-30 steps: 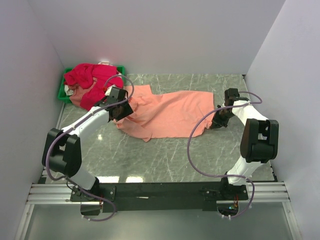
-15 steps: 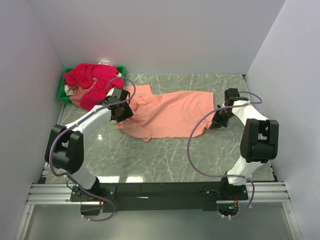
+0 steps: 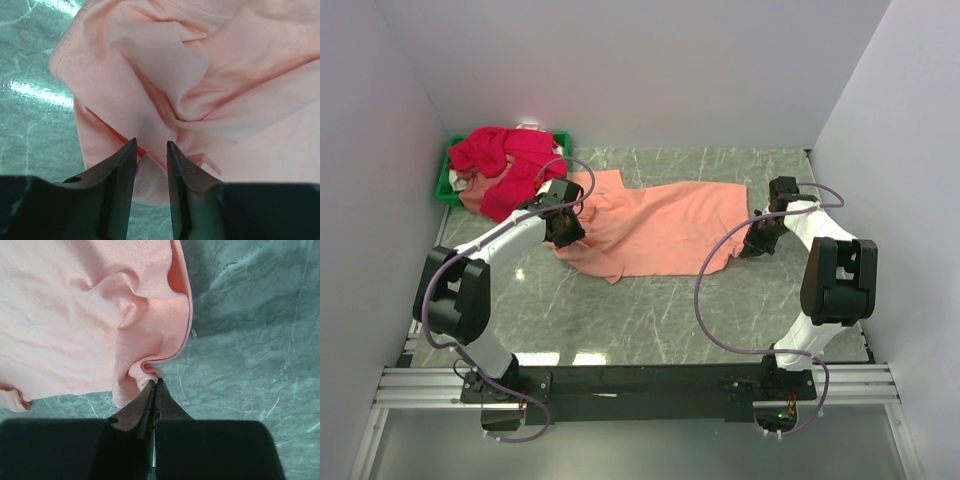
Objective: Fold and stack the t-shirts
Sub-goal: Flatten the tshirt out
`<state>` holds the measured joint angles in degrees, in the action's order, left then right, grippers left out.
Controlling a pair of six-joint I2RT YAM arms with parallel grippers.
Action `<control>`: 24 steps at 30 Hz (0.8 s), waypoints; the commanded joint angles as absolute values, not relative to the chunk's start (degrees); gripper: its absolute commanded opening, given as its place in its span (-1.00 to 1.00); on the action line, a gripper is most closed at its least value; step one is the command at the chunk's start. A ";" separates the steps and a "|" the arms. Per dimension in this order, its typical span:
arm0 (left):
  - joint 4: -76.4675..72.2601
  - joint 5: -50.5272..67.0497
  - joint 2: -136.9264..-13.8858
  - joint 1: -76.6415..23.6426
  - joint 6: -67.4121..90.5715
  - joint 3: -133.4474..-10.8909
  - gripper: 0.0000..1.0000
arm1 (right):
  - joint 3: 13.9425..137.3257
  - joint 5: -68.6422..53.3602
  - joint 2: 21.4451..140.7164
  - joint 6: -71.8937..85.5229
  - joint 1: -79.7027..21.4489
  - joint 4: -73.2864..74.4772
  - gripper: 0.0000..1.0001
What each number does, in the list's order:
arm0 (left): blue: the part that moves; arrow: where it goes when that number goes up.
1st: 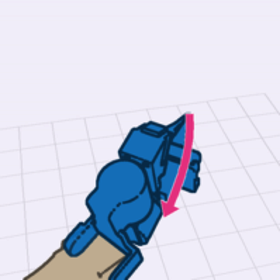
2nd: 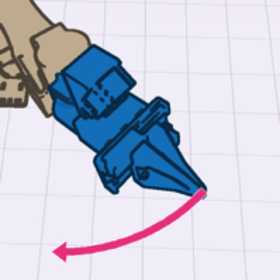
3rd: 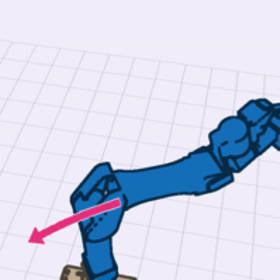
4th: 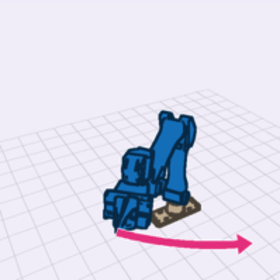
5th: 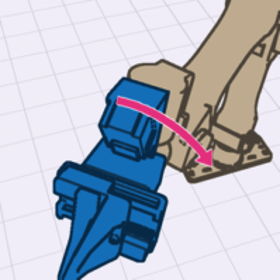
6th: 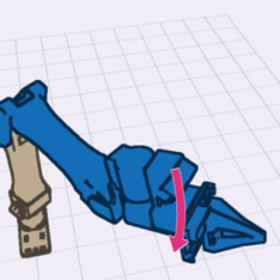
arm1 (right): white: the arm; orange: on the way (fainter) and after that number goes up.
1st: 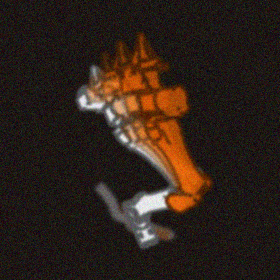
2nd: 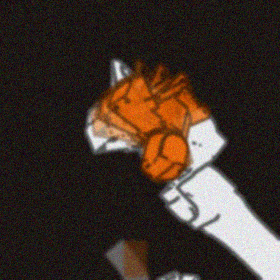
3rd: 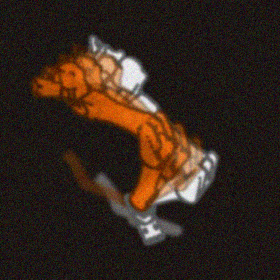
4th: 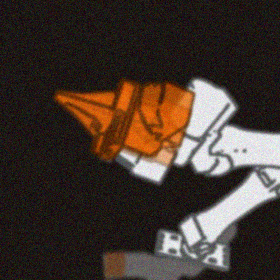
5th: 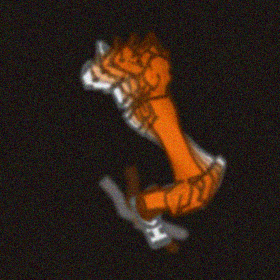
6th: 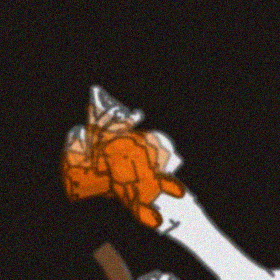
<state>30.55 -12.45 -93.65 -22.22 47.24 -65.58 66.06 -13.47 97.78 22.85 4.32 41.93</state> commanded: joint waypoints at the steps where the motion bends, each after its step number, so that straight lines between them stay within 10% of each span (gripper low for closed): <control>1: 31.11 -13.62 -92.64 -22.41 46.49 -65.49 -0.28 | 66.97 -13.97 98.09 22.24 4.57 41.31 -1.00; 9: 31.46 -12.92 -93.95 -22.76 45.97 -65.04 -0.29 | 67.06 -13.98 97.82 22.15 4.57 41.40 -1.00; 16: 30.15 -11.34 -93.34 -22.76 45.97 -63.63 -0.95 | 66.97 -13.89 97.47 22.24 4.57 41.40 -1.00; 24: 30.06 -11.86 -90.27 -22.33 45.00 -67.75 -0.99 | 70.83 -14.15 96.59 22.24 4.57 43.85 -1.00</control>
